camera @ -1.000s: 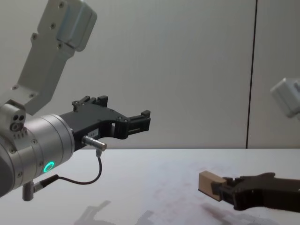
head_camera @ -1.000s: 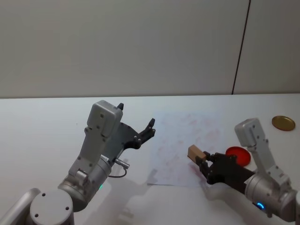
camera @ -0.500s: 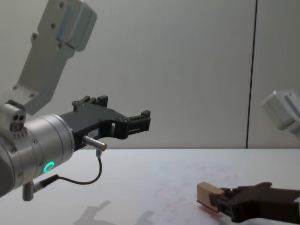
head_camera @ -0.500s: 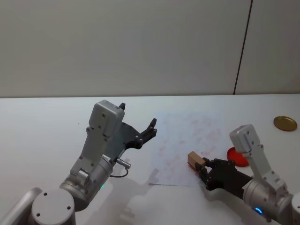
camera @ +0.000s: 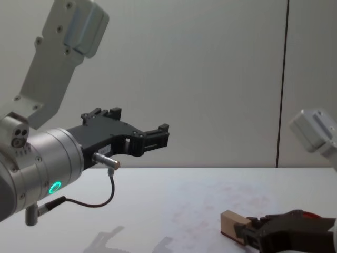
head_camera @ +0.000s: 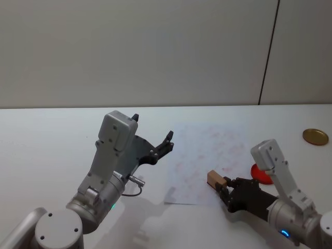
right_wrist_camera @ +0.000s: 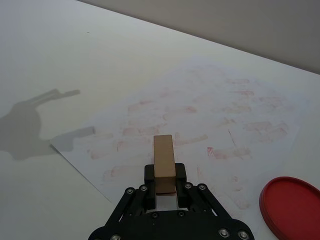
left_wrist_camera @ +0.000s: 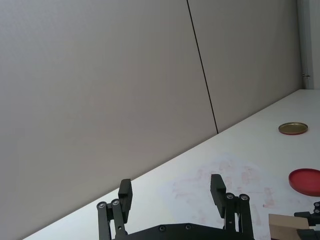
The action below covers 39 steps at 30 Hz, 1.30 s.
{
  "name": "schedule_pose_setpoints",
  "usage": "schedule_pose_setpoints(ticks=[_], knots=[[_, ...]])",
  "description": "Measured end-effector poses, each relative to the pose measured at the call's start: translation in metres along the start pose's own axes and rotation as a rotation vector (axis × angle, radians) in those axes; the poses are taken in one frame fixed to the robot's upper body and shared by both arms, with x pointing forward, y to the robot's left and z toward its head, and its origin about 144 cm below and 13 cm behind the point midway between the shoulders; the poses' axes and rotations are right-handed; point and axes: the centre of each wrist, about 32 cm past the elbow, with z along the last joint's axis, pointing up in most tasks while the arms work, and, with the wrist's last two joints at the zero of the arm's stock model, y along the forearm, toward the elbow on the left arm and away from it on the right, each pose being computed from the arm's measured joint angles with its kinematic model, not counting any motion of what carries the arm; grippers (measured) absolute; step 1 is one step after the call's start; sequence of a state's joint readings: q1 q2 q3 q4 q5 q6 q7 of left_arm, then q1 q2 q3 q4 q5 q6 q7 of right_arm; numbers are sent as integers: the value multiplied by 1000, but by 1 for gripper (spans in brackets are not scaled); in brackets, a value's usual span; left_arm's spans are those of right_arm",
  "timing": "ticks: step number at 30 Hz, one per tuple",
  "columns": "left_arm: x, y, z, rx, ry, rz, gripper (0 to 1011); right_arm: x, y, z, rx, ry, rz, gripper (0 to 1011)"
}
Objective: Use the one hand to pick up the stamp and affix it onto the A4 paper.
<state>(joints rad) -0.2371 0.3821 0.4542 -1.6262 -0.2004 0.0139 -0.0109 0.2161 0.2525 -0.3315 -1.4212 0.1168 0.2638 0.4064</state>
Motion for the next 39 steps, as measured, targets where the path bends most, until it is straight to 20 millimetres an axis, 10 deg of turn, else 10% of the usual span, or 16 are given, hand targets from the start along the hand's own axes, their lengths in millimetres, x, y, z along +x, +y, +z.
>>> schedule_pose_setpoints(ticks=[39], knots=[[0, 0, 0, 0, 0, 0, 993, 33, -25, 18, 158, 48, -153, 216]])
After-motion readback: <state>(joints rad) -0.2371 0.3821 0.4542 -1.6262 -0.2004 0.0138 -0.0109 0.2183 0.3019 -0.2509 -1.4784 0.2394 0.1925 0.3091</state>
